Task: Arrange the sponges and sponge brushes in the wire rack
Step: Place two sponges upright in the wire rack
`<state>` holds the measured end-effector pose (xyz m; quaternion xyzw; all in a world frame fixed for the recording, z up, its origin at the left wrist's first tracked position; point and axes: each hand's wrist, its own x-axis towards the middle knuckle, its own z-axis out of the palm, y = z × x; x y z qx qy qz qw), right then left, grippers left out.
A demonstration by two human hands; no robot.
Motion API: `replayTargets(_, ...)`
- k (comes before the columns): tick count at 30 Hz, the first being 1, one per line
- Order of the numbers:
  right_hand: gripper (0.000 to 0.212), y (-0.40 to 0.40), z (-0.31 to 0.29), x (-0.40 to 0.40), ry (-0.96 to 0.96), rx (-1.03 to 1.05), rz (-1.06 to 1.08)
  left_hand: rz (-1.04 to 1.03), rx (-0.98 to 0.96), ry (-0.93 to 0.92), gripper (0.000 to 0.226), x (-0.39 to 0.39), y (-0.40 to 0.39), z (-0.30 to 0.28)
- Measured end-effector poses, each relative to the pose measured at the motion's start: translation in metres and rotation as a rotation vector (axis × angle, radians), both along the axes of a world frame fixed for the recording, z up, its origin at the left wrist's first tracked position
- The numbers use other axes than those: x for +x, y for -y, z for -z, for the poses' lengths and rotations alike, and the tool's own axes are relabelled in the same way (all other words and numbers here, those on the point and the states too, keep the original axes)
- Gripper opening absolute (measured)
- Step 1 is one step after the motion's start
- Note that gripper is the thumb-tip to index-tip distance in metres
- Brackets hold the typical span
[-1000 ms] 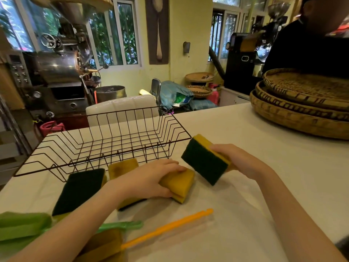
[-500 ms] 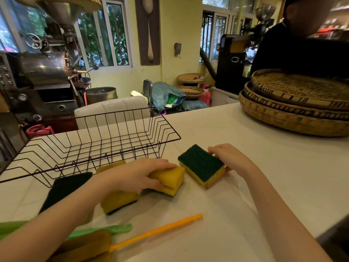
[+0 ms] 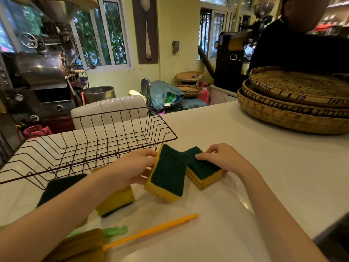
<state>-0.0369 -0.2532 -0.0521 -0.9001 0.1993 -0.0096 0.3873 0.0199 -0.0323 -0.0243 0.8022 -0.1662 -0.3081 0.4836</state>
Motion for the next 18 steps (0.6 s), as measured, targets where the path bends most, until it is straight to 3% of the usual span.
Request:
replayTargets(3, 0.038, -0.001, -0.001, 0.0, -0.006, -0.012, -0.007, -0.088, -0.005, -0.041, 0.017, 0.001, 0.004, 0.01)
replayTargets(7, 0.04, 0.001, 0.0, 0.0, -0.013, -0.023, -0.005, -0.11, 0.084, 0.04, 0.039, 0.0, 0.008, 0.013)
replayTargets(9, 0.04, 0.002, 0.001, -0.002, 0.0, -0.049, -0.006, -0.059, 0.179, 0.233, 0.046, -0.001, 0.008, 0.015)
replayTargets(12, 0.045, 0.001, 0.002, -0.002, 0.087, -0.075, -0.069, -0.04, 0.165, 0.62, 0.028, -0.008, 0.005, 0.014)
replayTargets(15, 0.04, -0.006, 0.0, 0.0, 0.214, -0.025, -0.148, 0.185, 0.175, 0.845, 0.014, -0.016, 0.0, 0.005)
replayTargets(18, 0.023, -0.01, 0.0, 0.0, 0.252, 0.034, -0.276, 0.485, 0.31, 0.778, 0.029, -0.017, 0.0, -0.001)
